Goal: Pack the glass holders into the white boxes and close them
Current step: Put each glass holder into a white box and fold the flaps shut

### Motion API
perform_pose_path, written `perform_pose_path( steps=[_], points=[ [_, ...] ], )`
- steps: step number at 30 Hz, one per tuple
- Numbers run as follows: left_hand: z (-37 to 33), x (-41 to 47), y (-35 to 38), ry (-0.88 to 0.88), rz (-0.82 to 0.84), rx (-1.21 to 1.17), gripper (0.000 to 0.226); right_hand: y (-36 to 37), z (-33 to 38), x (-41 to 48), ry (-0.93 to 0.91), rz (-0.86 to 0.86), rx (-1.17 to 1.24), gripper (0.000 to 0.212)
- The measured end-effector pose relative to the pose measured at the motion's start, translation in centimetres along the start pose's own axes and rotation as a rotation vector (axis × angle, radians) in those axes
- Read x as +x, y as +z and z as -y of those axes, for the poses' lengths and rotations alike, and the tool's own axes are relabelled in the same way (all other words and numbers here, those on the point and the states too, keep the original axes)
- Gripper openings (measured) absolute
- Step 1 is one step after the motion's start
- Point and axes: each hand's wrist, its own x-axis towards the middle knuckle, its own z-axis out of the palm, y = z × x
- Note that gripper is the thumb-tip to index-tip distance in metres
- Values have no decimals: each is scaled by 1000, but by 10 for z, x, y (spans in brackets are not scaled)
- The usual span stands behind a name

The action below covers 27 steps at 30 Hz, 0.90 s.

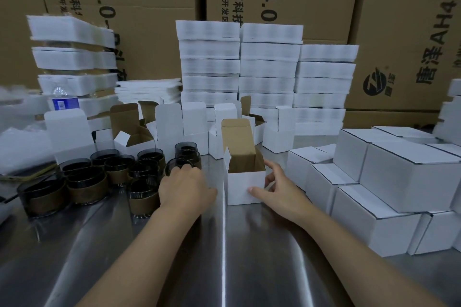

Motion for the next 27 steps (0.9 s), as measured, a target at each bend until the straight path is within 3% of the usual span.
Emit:
perform_pose_path(
  steps=[7,16,27],
  points=[
    [3,5,3,-36,6,-30,40,0,1,0,-3,2,-15,77],
    [6,10,10,-50,-147,-90,43,0,3,-1,9,18,-27,76],
    [8,12,13,25,-205,-76,22,0,4,-1,16,31,-49,77]
  ],
)
